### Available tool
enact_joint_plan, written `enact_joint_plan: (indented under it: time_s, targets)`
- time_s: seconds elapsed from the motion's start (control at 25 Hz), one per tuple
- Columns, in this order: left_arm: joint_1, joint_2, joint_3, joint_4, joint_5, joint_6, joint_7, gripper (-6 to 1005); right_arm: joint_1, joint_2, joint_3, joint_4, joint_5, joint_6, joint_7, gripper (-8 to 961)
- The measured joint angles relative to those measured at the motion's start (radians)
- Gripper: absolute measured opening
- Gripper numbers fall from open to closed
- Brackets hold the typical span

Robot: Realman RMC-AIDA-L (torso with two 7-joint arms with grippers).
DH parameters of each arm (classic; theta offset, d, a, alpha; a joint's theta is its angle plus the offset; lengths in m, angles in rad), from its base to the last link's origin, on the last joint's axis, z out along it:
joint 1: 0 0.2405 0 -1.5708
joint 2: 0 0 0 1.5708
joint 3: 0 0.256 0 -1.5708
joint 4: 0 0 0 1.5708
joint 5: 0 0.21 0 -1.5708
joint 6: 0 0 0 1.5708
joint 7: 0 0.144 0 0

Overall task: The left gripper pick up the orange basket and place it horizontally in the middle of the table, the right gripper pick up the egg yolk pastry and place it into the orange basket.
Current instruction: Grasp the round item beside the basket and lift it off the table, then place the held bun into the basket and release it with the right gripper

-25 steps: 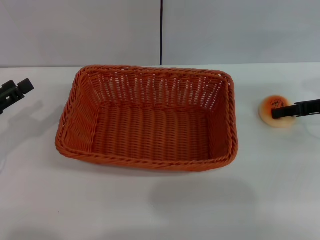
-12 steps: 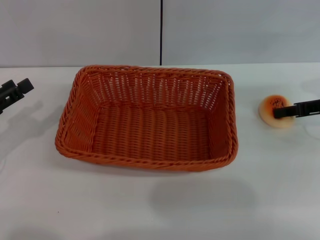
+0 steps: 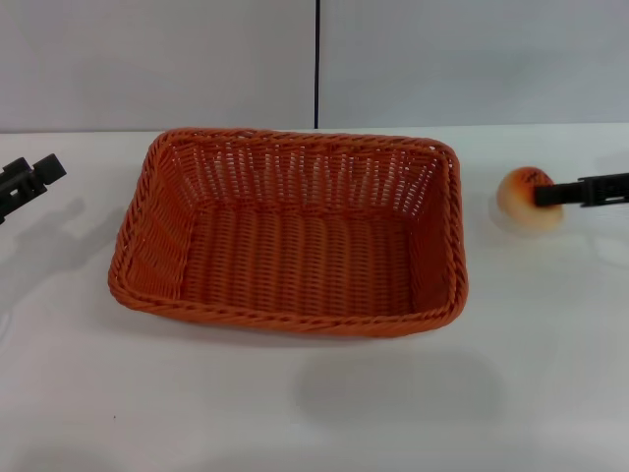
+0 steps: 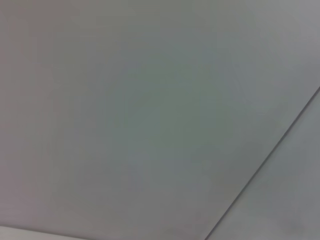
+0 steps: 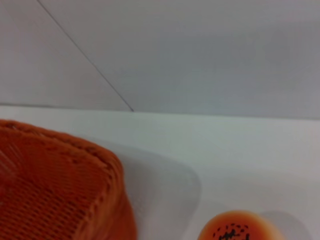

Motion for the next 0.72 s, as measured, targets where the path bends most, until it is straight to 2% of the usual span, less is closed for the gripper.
enact_joint_plan:
  time_s: [0.16,0.36,0.48,0.72]
  targets:
    - [0.001,0.0,-0.001,0.0,0.0,0.003,-0.002,767,-0.04,0.027,-0.002,-0.189,0.057,-0.098,0.047,153]
    - [-0.004,-0.001,-0.001,-0.003,0.0,0.006,-0.003,767,-0.056,0.031,-0.008,-0.304,0.238,-0.273,0.084,118]
    - [-0.01,0.001,-0.001,-0.022,-0.007,0.009,-0.001,767,-0.04,0.029,-0.043,-0.282,0.311,-0.311,0.084,66]
    - [-0.012,0.0,0.0,-0.029,-0.022,0.027,0.003,767,0.019,0.022,-0.207,-0.162,0.378,-0.307,0.074,45]
